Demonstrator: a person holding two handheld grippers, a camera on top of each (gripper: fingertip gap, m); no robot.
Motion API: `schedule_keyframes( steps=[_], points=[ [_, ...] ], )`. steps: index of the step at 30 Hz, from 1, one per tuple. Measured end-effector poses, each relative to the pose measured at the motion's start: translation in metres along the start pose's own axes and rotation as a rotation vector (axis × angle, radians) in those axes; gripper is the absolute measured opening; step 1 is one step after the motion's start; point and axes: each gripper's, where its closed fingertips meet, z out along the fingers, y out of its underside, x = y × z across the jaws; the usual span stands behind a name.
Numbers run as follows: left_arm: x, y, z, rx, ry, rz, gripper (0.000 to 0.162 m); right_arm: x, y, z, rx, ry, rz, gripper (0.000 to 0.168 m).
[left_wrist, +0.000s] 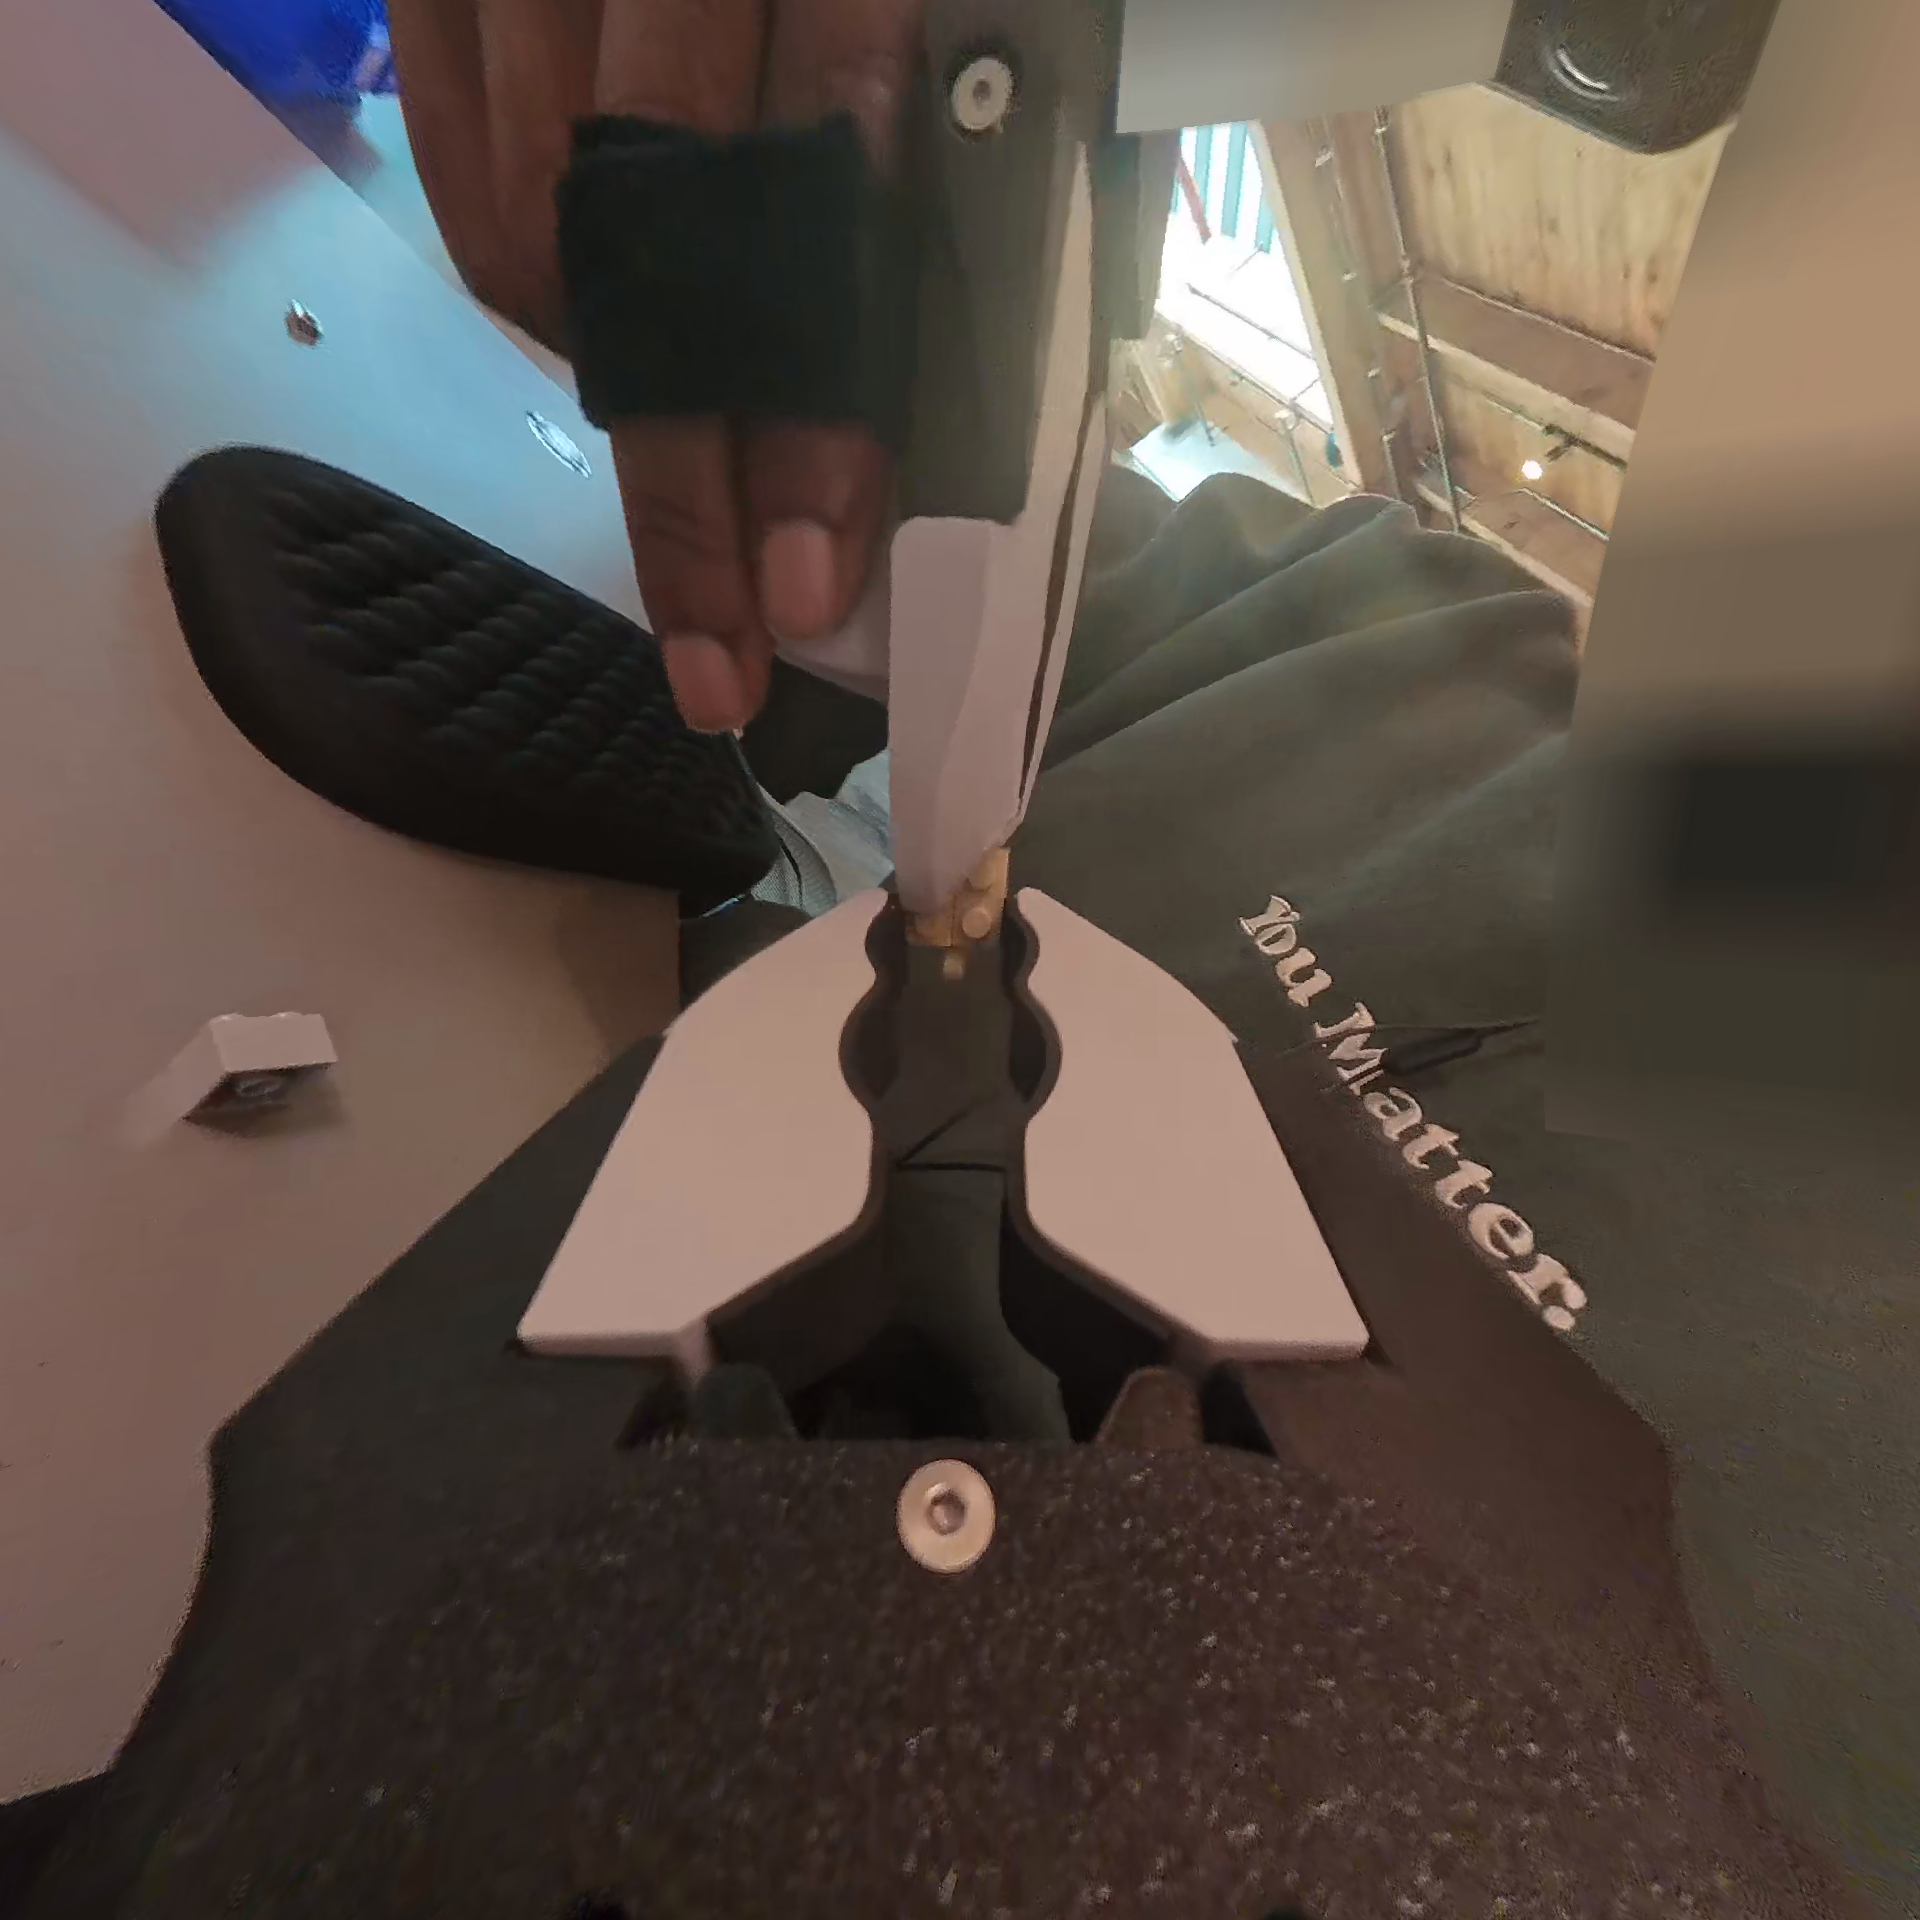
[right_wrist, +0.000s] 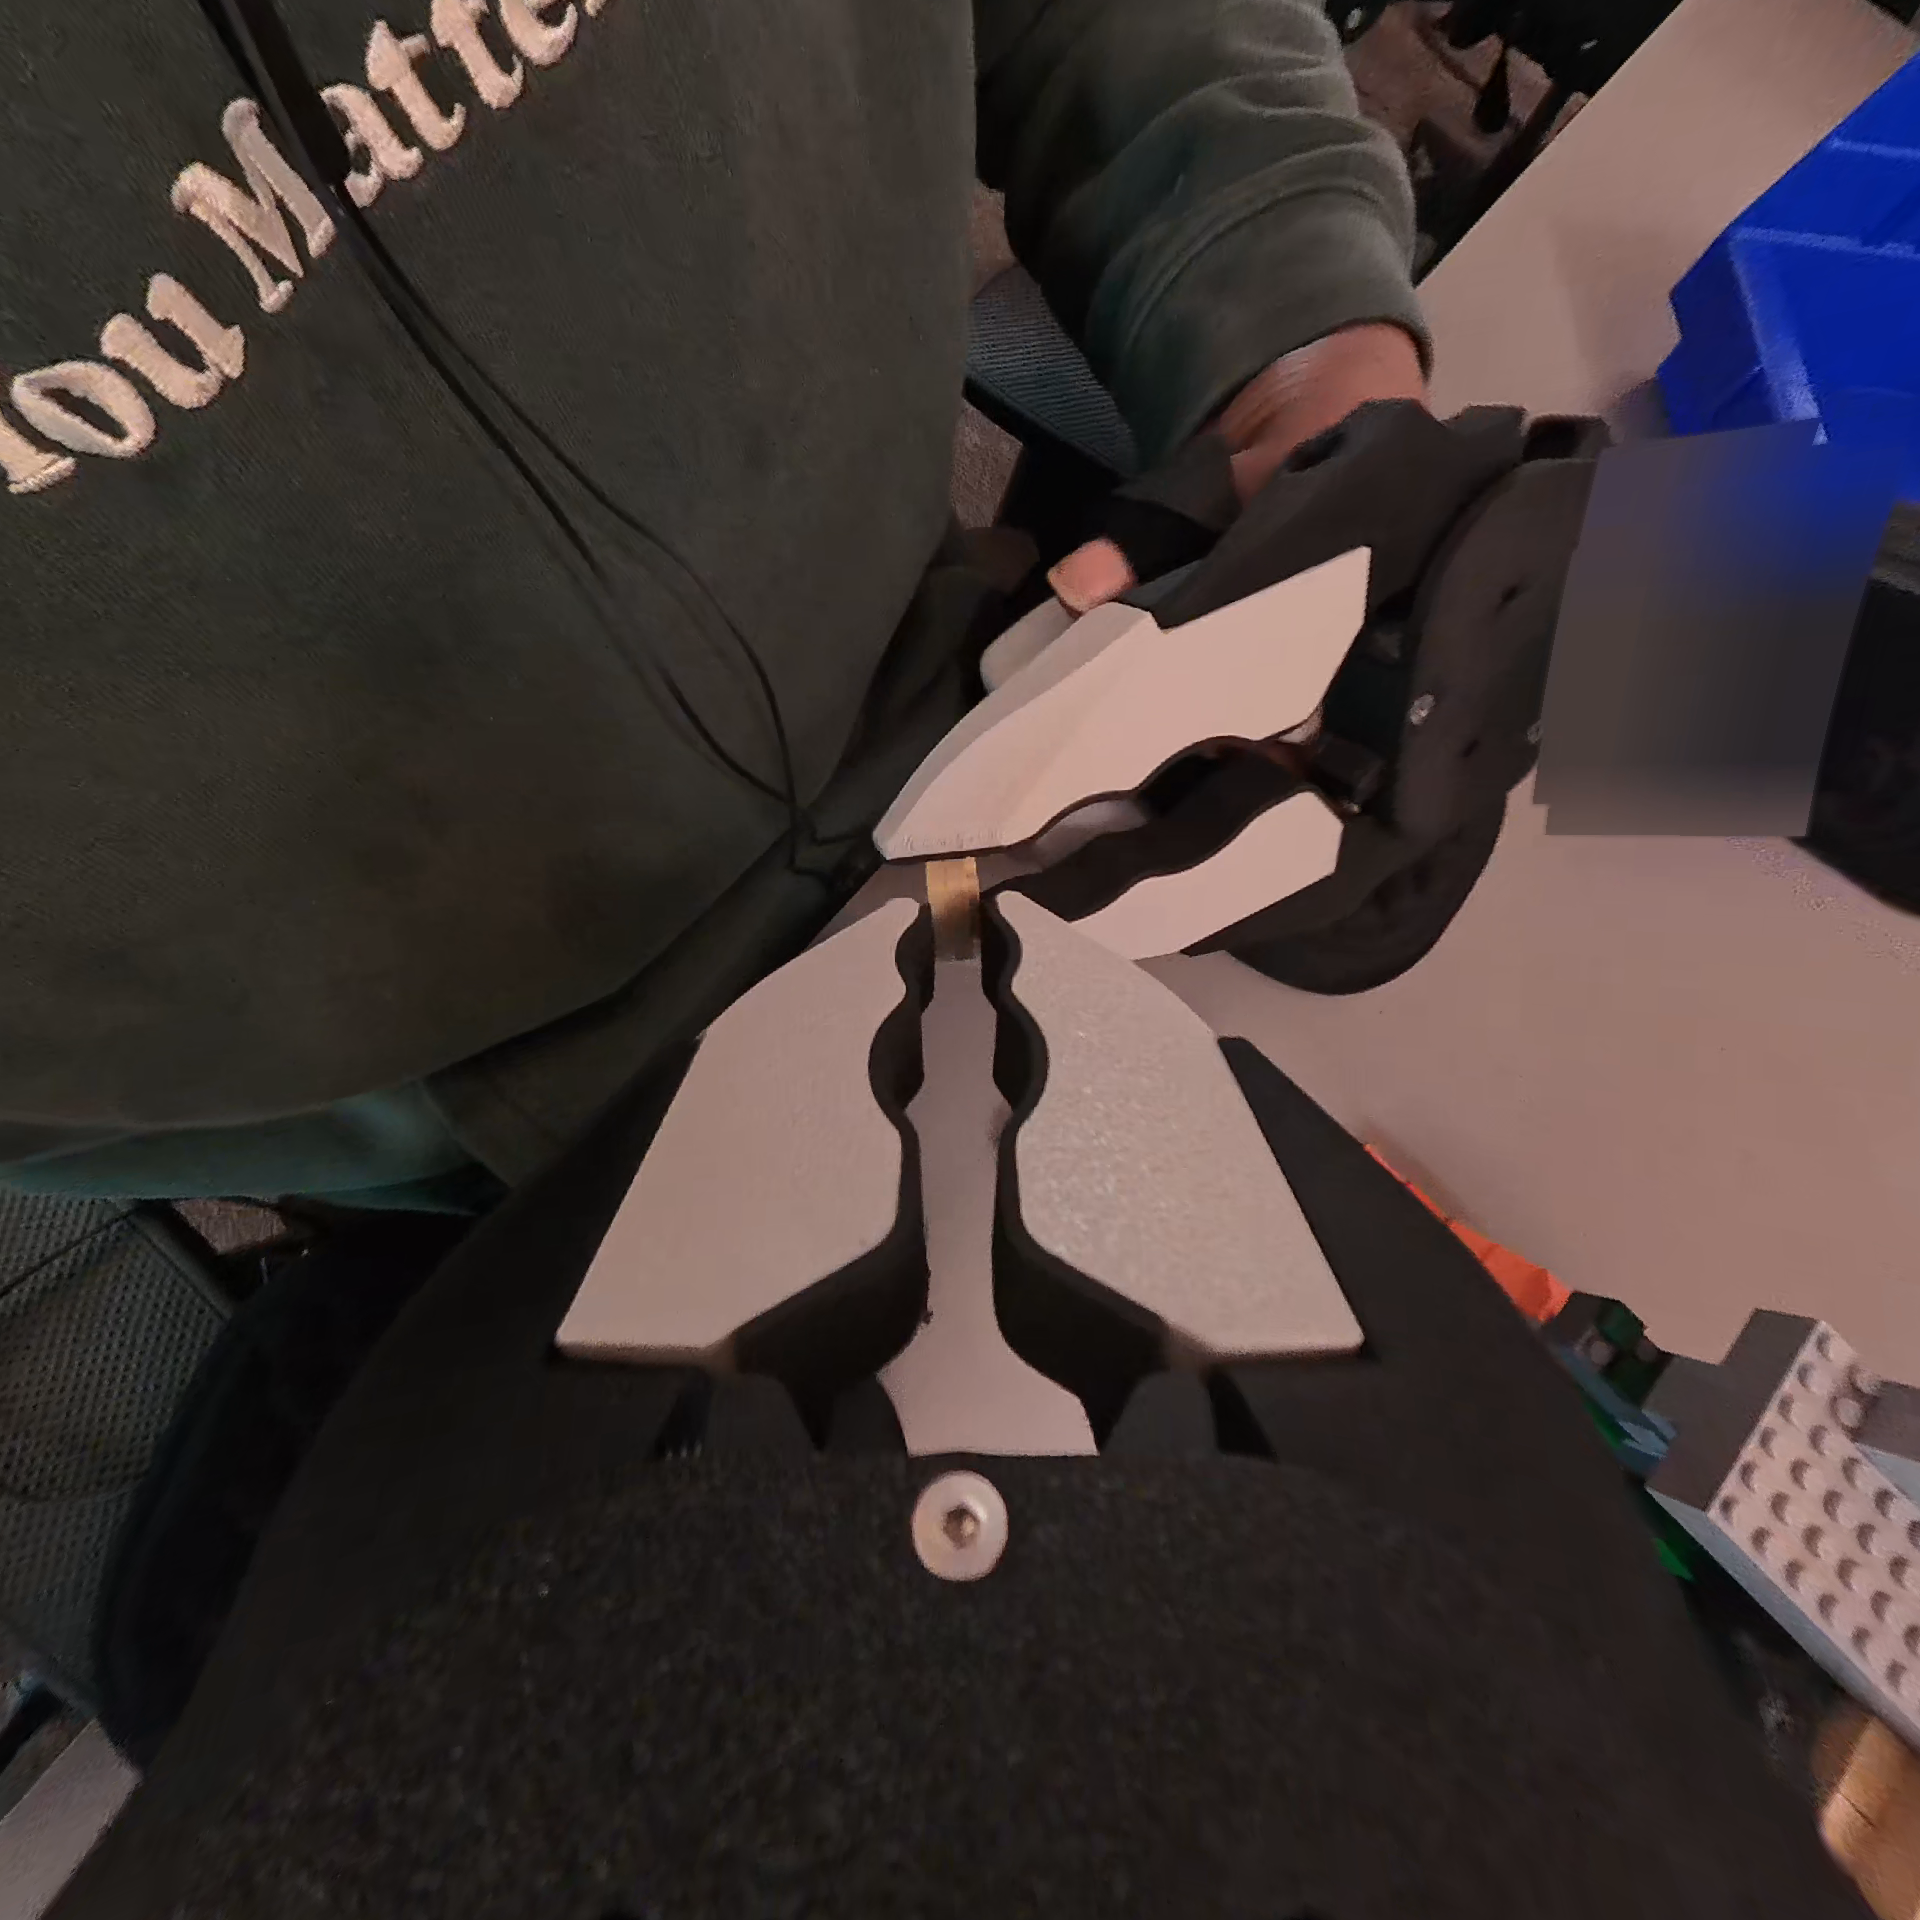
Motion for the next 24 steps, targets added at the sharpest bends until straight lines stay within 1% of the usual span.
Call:
schedule_keyframes(
  steps=[2,4,7,10,12,14,17,21,22,24],
  points=[
    [0.001,-0.008,-0.005,0.045,-0.029,0.057,0.018,0.008,-0.004,-0.005,0.053,0.056,0.048,0.009],
    [0.001,-0.014,-0.012,0.072,-0.102,0.17,0.017,0.016,-0.008,-0.013,0.137,0.118,0.129,0.018],
    [0.0,-0.026,-0.024,0.127,-0.284,0.405,0.017,0.027,-0.014,-0.028,0.348,0.22,0.281,0.029],
    [0.002,-0.038,-0.035,0.183,-0.478,0.641,0.016,0.04,-0.02,-0.04,0.553,0.367,0.398,0.029],
    [0.005,-0.042,-0.038,0.194,-0.555,0.762,0.017,0.042,-0.025,-0.04,0.613,0.432,0.408,0.029],
    [0.007,-0.044,-0.037,0.19,-0.615,0.856,0.017,0.042,-0.028,-0.036,0.578,0.486,0.366,0.03],
    [0.009,-0.043,-0.033,0.148,-0.661,0.952,0.017,0.038,-0.032,-0.026,0.482,0.493,0.289,0.031],
    [0.007,-0.04,-0.032,0.094,-0.711,1.019,0.017,0.034,-0.032,-0.024,0.382,0.47,0.215,0.024],
    [0.007,-0.04,-0.032,0.092,-0.723,1.03,0.017,0.033,-0.032,-0.024,0.36,0.462,0.202,0.016],
    [0.007,-0.039,-0.032,0.074,-0.734,1.055,0.017,0.032,-0.031,-0.023,0.318,0.455,0.175,0.016]
  ],
)
